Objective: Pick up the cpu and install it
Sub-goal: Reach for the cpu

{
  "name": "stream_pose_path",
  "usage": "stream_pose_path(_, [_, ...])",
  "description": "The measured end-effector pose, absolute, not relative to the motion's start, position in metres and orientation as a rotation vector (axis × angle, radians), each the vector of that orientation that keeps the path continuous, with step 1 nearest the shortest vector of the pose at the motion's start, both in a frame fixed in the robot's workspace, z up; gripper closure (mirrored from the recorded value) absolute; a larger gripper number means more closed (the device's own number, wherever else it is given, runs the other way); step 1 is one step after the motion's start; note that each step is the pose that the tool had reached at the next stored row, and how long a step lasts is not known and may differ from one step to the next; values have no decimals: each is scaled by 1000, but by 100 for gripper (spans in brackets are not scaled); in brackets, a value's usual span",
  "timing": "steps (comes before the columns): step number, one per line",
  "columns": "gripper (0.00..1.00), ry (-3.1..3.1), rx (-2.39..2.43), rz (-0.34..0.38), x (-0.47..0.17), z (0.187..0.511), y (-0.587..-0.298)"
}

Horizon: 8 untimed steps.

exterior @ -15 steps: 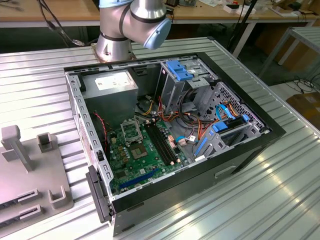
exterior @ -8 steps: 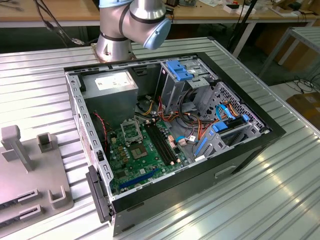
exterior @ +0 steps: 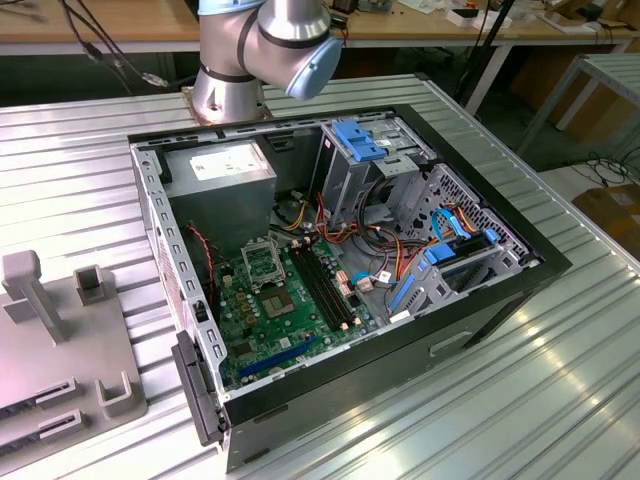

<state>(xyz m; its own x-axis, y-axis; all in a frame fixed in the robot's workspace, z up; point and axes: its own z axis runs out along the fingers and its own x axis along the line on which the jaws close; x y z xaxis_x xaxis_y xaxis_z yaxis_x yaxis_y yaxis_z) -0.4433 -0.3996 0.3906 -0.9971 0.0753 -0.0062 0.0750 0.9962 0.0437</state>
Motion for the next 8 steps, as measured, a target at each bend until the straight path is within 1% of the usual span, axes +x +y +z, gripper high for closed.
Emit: stream_pose_path(8, [89, 3141, 119, 68, -463, 388, -411])
